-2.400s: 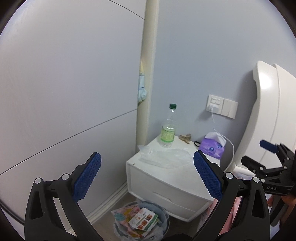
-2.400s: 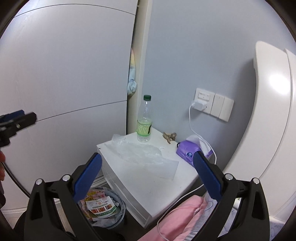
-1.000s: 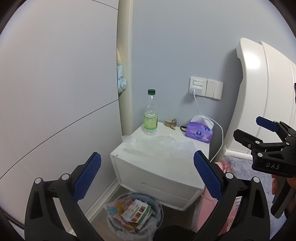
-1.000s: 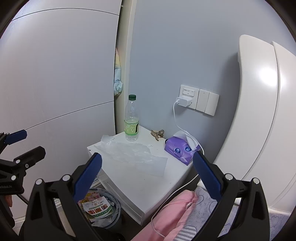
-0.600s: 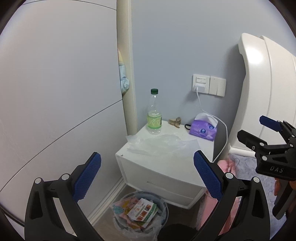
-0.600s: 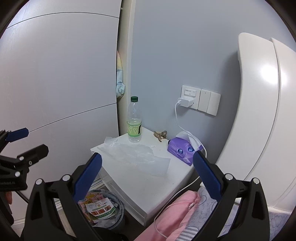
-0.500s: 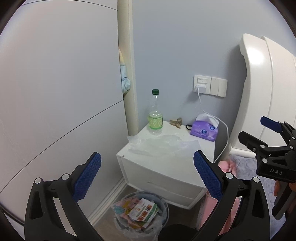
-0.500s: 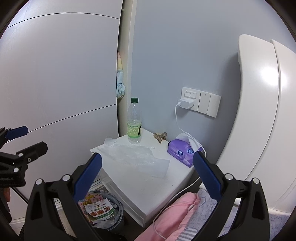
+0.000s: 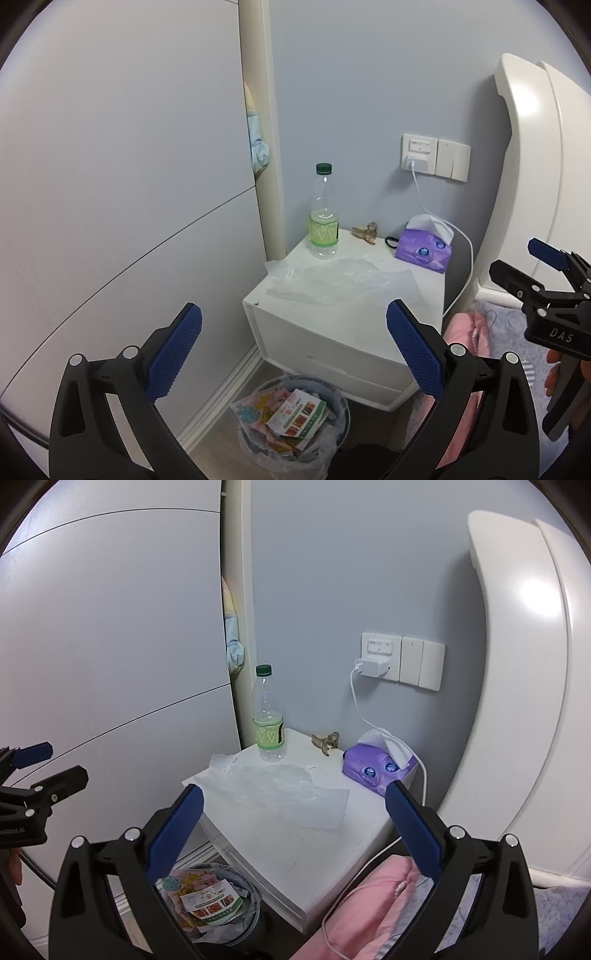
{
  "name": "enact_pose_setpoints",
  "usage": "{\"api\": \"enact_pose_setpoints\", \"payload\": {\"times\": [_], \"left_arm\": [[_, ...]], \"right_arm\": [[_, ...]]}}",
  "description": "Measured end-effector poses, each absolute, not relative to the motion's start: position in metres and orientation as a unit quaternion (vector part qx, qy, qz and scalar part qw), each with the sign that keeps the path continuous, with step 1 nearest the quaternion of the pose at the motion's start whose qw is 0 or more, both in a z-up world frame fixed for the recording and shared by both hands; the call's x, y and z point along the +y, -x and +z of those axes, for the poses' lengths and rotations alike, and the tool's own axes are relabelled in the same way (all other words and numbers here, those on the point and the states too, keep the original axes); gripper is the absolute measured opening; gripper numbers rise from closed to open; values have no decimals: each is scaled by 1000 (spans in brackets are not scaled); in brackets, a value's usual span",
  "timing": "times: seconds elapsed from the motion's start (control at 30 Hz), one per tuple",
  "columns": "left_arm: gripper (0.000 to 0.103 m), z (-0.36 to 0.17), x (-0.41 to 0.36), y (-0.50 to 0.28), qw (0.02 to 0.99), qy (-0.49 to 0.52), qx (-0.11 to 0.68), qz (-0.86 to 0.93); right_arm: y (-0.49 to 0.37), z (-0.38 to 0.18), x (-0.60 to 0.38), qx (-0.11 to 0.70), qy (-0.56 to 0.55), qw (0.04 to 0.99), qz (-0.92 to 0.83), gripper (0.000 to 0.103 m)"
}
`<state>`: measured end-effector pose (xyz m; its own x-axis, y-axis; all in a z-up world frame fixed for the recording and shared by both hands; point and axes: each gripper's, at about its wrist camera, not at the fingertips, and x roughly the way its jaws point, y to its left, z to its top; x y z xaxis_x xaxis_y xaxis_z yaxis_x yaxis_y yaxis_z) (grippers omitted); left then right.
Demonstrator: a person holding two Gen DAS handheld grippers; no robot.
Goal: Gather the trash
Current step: 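Raise both tools away from the bin toward the nightstand, then move both tools to the green-capped water bottle and close both grippers on it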
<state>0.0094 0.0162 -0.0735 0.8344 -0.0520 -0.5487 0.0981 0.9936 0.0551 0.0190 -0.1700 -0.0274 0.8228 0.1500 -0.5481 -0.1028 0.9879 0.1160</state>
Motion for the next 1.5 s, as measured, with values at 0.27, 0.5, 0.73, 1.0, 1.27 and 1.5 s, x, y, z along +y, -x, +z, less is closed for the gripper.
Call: {"api": "enact_pose_setpoints", "payload": {"times": [0.27,0.5,0.73,1.0,1.27,1.5], "left_arm": [[97,-84,19,-45,957,-47,278,-64],[97,-99,13,-99,955,-53,276,-91],[97,-127,9,-170,951,-61,266,-145],[97,-171,3,-243,942,-53,266,-200],[97,-208,2,-304,935,-64,260,-233],[93,-223,3,-348,919,-55,270,-281]], "right_arm": [[-50,-30,-170,282,-25,955,90,96],[-110,-41,-163,290,-26,947,137,96],[-179,-60,-156,278,-14,947,159,96],[-255,-91,-143,284,-18,943,175,96],[-313,-126,-129,297,-32,932,205,96],[-348,-142,-125,306,-36,926,219,96]]}}
